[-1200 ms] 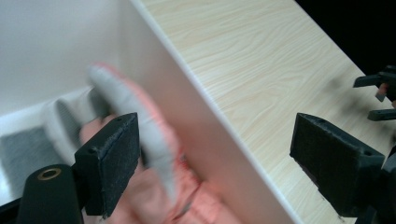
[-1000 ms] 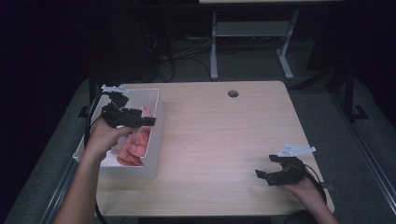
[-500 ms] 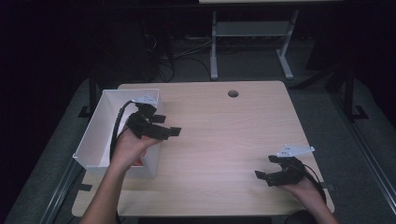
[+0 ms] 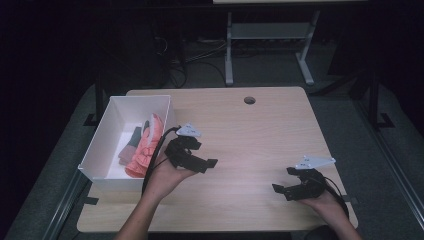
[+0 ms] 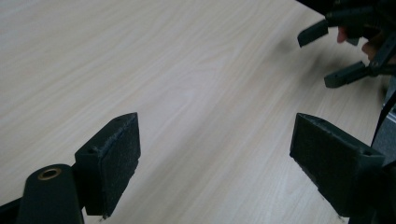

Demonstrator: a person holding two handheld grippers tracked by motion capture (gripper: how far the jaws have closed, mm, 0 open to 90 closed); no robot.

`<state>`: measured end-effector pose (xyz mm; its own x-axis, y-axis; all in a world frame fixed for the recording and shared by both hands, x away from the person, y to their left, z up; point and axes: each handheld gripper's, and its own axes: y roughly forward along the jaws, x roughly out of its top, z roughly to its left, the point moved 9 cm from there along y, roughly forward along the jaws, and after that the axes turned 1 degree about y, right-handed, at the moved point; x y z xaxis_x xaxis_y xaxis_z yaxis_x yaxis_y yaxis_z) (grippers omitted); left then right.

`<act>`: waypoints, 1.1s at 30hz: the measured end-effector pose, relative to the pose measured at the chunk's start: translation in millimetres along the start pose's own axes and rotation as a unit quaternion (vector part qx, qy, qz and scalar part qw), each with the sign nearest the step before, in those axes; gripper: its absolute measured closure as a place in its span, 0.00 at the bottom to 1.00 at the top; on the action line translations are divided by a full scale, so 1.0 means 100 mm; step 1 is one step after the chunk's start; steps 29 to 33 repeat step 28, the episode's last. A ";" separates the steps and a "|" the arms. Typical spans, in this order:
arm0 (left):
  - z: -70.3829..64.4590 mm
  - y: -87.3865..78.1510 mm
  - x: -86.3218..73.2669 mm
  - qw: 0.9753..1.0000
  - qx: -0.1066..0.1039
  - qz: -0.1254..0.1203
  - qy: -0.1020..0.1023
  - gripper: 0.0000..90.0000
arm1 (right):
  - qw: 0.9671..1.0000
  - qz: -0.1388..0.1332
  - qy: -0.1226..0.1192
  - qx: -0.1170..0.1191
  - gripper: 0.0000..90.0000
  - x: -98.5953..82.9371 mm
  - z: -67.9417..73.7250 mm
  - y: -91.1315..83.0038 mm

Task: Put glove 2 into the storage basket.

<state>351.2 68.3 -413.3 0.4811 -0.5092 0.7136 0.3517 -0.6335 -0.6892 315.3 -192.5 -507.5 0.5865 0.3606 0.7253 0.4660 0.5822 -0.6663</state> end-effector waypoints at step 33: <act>-0.13 0.57 -0.64 0.999 -0.002 0.036 0.034 0.17 | 1.000 0.022 -0.016 -0.006 0.15 -0.10 0.01 0.05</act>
